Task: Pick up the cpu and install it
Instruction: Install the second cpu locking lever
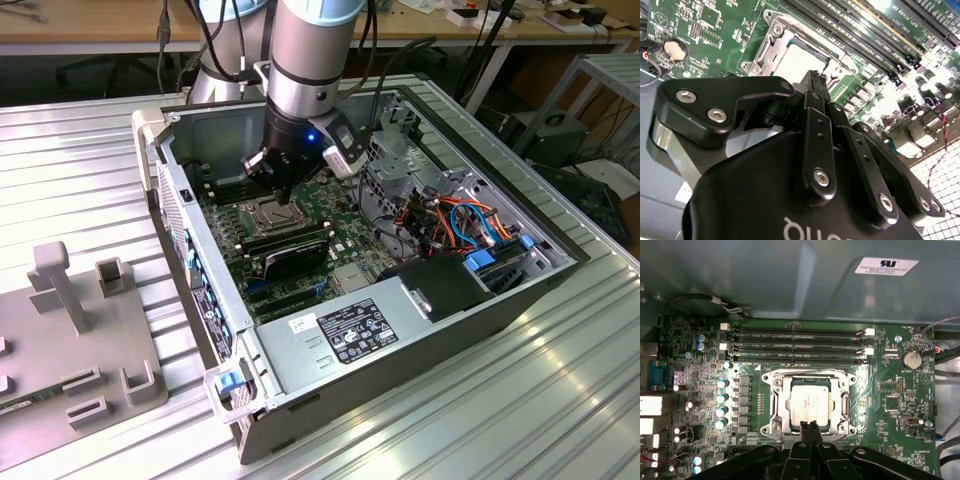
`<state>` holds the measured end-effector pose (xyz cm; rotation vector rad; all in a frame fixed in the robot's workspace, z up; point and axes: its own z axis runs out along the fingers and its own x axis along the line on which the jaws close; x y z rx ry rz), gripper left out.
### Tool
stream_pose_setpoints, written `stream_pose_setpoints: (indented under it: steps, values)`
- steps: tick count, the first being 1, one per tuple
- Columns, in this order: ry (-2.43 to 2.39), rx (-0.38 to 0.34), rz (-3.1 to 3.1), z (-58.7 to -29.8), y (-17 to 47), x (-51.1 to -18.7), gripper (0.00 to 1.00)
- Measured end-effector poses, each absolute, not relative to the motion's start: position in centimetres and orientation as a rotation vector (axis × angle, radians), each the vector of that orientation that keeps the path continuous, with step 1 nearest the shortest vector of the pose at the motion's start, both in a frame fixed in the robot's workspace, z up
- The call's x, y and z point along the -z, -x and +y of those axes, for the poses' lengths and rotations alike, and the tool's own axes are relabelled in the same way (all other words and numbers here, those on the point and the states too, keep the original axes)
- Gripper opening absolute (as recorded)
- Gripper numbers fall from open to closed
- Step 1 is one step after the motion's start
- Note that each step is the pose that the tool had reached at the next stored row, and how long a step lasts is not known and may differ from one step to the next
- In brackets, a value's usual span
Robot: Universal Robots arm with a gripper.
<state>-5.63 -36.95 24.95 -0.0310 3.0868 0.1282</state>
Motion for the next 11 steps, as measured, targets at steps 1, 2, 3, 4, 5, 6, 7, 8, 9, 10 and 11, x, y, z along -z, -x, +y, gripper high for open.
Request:
stream_pose_setpoints:
  steps: [1,2,3,4,5,6,7,8,9,10,11]
  values:
    - [0.031,-0.127,3.087,-37.06,5.63,-24.95,0.11]
    - [0.031,-0.126,3.087,-37.13,5.63,-24.95,0.11]
    - [0.031,-0.124,3.088,-37.18,5.63,-24.95,0.11]
    - [0.031,-0.122,3.089,-37.2,5.63,-24.94,0.11]
    - [0.031,-0.12,3.09,-37.24,5.63,-24.95,0.11]
    - [0.031,-0.119,3.092,-37.29,5.63,-24.95,0.11]
    - [0.031,-0.118,3.093,-37.35,5.63,-24.96,0.11]
    - [0.031,-0.117,3.095,-37.4,5.63,-24.95,0.11]
    - [0.031,-0.116,3.097,-37.46,5.63,-24.95,0.11]
    - [0.031,-0.115,3.098,-37.52,5.63,-24.95,0.11]
    - [0.031,-0.114,3.1,-37.56,5.63,-24.94,0.11]
